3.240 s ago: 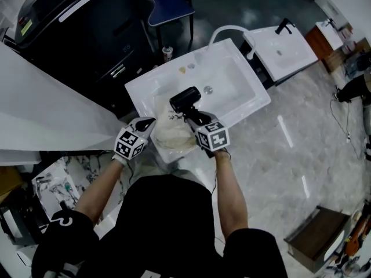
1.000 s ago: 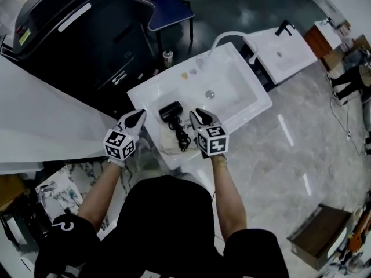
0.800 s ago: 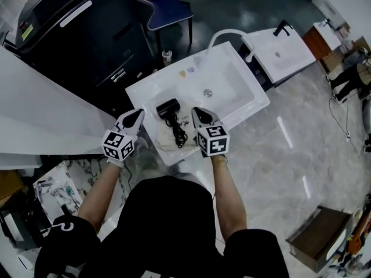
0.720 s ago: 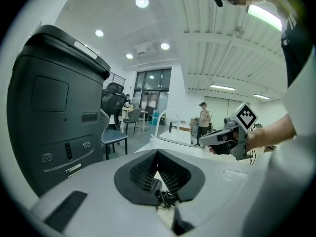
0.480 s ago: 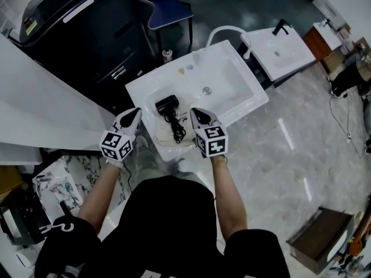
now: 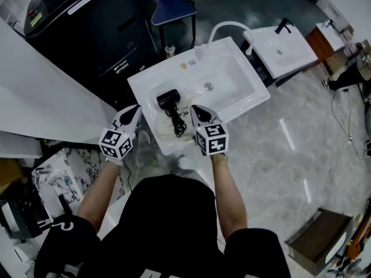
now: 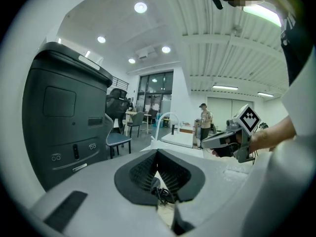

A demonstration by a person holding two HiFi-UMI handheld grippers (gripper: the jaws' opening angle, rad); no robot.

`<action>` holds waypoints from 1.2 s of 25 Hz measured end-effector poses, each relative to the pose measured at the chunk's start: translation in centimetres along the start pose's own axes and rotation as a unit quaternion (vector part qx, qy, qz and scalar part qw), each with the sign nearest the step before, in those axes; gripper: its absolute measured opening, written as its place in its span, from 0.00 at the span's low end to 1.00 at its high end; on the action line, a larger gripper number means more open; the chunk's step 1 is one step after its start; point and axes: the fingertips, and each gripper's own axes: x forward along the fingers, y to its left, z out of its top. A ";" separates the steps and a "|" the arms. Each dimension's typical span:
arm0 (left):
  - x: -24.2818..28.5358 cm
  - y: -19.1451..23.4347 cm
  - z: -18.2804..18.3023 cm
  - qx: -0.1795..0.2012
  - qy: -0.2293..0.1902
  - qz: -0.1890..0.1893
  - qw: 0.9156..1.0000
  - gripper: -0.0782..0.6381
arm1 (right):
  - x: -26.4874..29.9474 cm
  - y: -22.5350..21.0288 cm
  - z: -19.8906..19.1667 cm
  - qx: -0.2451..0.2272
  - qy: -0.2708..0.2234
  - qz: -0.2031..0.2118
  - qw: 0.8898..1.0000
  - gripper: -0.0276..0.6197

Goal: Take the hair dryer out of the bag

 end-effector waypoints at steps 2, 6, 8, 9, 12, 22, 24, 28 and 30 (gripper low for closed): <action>-0.1 -0.2 0.0 0.000 0.000 0.000 1.000 0.11 | -0.1 0.1 -0.1 -0.002 0.001 -0.001 1.000 0.04; -0.2 -0.6 -0.1 0.001 -0.001 -0.003 1.000 0.11 | -0.4 0.1 -0.3 -0.003 -0.001 -0.002 1.000 0.04; -0.2 -0.7 -0.1 0.002 -0.001 -0.003 1.000 0.11 | -0.5 0.1 -0.1 -0.004 -0.003 -0.003 1.000 0.04; -0.2 -0.7 -0.1 0.002 -0.001 -0.004 1.000 0.11 | -0.5 0.2 0.1 -0.006 -0.005 -0.003 1.000 0.04; -0.2 -0.7 0.0 0.002 -0.001 -0.005 1.000 0.11 | -0.5 0.1 0.0 -0.006 -0.004 -0.005 1.000 0.04; -0.2 -0.9 0.0 0.002 0.000 -0.007 1.000 0.11 | -0.6 -0.1 -0.2 -0.011 0.001 -0.006 1.000 0.04; -0.2 -0.9 0.1 0.002 0.001 -0.007 1.000 0.11 | -0.7 -0.1 -0.3 -0.012 0.003 -0.006 1.000 0.04; -0.1 -0.8 -0.1 0.001 0.001 -0.008 1.000 0.11 | -0.6 -0.1 -0.2 -0.011 0.003 -0.007 1.000 0.03; -0.2 -0.8 -0.2 0.000 0.002 -0.008 1.000 0.11 | -0.6 -0.1 -0.2 -0.010 0.001 -0.007 1.000 0.04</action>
